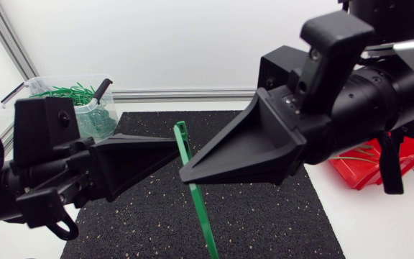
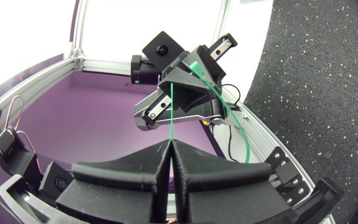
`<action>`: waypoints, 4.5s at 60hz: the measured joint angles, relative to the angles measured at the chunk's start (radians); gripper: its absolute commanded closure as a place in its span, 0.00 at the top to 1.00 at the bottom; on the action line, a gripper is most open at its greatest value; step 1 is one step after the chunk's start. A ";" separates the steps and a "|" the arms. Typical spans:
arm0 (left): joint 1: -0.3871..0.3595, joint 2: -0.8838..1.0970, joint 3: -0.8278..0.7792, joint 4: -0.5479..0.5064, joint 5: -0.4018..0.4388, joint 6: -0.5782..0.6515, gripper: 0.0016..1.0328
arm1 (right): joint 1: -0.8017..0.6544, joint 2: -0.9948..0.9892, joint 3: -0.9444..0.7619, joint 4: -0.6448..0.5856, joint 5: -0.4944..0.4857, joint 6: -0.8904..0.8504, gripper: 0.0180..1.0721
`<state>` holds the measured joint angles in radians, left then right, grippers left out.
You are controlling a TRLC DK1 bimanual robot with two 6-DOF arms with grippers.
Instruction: Take a green cable tie from the red box, thread the tail through the head to close it, then place it in the transparent bin on the left.
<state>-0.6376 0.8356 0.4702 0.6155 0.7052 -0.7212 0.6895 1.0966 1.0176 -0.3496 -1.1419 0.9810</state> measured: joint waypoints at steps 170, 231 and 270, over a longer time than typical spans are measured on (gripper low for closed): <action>-0.229 -0.081 -0.011 -0.246 -0.470 0.802 0.04 | -0.189 0.141 0.032 -0.203 -0.069 -0.416 0.39; 0.301 0.278 0.223 -0.253 -0.019 0.317 0.04 | -0.340 0.325 0.081 -0.279 0.119 -1.173 0.93; 0.441 0.555 0.455 -0.437 0.287 0.180 0.04 | -0.343 0.412 0.238 -0.195 0.366 -1.725 0.96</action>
<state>-0.1963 1.3903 0.9253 0.1783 0.9920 -0.5415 0.3462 1.5082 1.2556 -0.5442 -0.7761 -0.7441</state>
